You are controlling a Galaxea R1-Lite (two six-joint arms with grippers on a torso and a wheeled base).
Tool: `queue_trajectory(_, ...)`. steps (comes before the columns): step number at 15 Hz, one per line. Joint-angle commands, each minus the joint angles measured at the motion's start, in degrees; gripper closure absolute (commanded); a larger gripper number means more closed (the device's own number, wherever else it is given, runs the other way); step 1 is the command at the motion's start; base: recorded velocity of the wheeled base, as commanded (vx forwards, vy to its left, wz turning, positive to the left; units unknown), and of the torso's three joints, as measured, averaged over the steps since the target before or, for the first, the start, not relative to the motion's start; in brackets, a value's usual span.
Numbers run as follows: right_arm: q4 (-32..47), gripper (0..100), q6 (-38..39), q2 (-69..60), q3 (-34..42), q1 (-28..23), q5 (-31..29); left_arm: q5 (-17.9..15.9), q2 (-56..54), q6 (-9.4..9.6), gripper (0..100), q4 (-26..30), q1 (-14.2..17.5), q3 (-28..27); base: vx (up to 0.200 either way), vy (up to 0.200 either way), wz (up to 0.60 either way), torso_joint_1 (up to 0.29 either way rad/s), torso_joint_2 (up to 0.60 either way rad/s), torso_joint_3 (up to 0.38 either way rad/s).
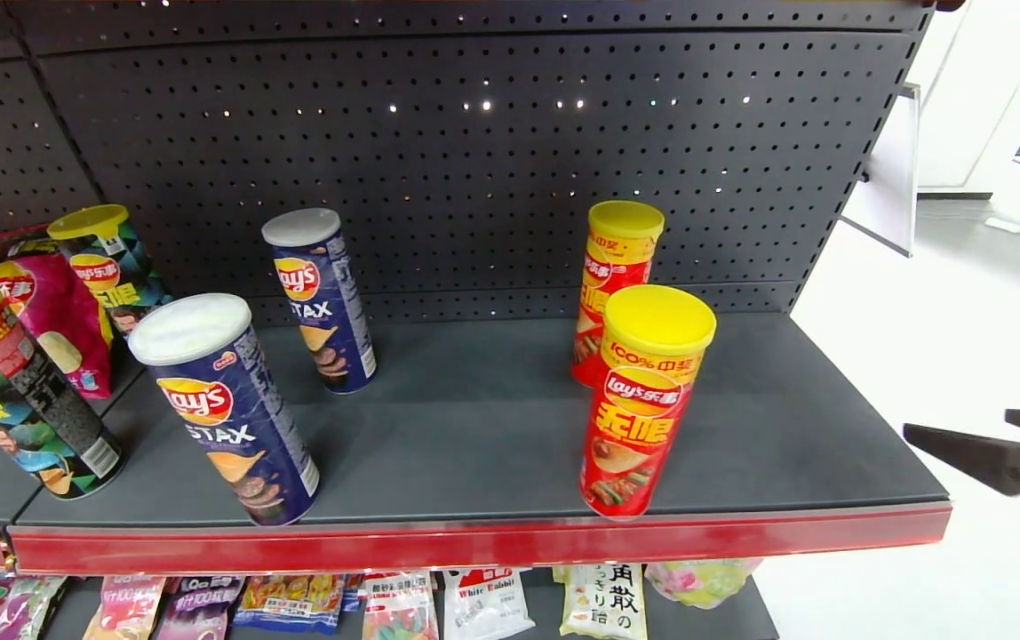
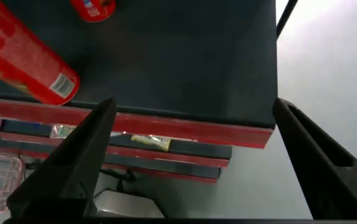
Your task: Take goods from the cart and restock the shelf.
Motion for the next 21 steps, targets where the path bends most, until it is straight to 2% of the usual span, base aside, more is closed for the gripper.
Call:
queue_trajectory(1,-7.2,0,-0.1,16.1,0.2,5.8,-5.6,0.0,0.1,-0.01,0,0.0,0.0,0.0,0.000,0.000,0.00,0.000,0.00,0.000)
queue_trajectory(6,-11.5,0,0.2,21.1,1.4,12.0,-8.0,0.0,0.1,-0.01,0,0.0,0.0,0.0,0.000,0.000,0.00,0.000,0.00,0.000)
queue_trajectory(10,-15.1,0,-0.4,21.2,3.3,13.6,-6.7,0.0,0.1,-0.01,0,0.0,0.0,0.0,0.000,0.000,0.00,0.000,0.00,0.000)
queue_trajectory(11,-15.1,0,-0.9,18.8,4.0,13.2,-4.5,0.0,0.1,-0.01,0,0.0,0.0,0.0,0.000,0.000,0.00,0.000,0.00,0.000)
queue_trajectory(13,-15.1,0,-2.7,11.8,7.0,12.5,5.1,0.0,0.1,-0.01,0,0.0,0.0,0.0,0.000,0.000,0.00,0.000,0.00,0.000)
queue_trajectory(15,-15.2,0,-8.9,7.9,8.8,12.5,15.4,0.0,0.1,-0.01,0,0.0,0.0,0.0,0.000,0.000,0.00,0.000,0.00,0.000)
queue_trajectory(19,-20.7,0,-19.2,11.7,9.9,10.2,32.6,0.0,0.1,-0.01,0,0.0,0.0,0.0,0.000,0.000,0.00,0.000,0.00,0.000)
queue_trajectory(21,-22.4,0,-20.5,14.8,10.1,10.1,33.4,0.0,0.1,-0.01,0,0.0,0.0,0.0,0.000,0.000,0.00,0.000,0.00,0.000)
